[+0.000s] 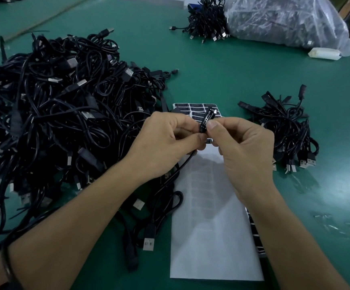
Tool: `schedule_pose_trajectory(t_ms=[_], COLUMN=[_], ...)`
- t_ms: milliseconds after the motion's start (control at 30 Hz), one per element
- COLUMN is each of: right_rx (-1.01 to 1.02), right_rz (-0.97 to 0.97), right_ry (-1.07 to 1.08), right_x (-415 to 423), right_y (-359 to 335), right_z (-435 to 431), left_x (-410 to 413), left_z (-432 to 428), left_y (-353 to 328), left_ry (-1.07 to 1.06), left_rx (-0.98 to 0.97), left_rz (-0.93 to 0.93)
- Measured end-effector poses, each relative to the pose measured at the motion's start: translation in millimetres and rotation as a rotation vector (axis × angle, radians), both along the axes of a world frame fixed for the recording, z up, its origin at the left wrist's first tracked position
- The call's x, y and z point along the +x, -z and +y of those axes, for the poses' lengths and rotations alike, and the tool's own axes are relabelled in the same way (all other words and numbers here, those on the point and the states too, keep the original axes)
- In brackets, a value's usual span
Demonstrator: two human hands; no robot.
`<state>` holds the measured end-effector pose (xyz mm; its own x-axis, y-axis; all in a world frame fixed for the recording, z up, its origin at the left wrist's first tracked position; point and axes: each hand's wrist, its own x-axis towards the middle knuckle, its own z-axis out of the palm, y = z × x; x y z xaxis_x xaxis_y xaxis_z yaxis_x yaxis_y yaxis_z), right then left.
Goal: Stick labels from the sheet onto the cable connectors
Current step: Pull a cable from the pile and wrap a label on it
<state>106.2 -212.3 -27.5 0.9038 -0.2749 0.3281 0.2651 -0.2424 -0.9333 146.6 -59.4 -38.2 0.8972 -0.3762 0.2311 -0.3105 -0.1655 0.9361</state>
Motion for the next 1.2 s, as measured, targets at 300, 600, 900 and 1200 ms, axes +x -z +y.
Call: schedule_pose_trajectory(t_ms=[300,600,900,1200], right_rx=[-0.046,-0.004,-0.001,-0.065], right_rz=[-0.010,-0.005,-0.009,-0.028], right_ry=[0.031,0.006,0.006,0.019], right_x=[-0.5,0.1,0.2,-0.3], right_y=[2.5,2.8,2.6,2.0], right_z=[1.1,1.8,1.8,1.3], left_x=[-1.3,-0.4,-1.0,-3.8], left_z=[-0.6,-0.4,-1.1,-1.4], left_y=[0.6,1.2,0.4,-2.4], left_ry=[0.005,0.004,-0.003,-0.014], left_rx=[-0.005,-0.004,-0.004,-0.008], left_rz=[-0.005,0.003,-0.004,-0.004])
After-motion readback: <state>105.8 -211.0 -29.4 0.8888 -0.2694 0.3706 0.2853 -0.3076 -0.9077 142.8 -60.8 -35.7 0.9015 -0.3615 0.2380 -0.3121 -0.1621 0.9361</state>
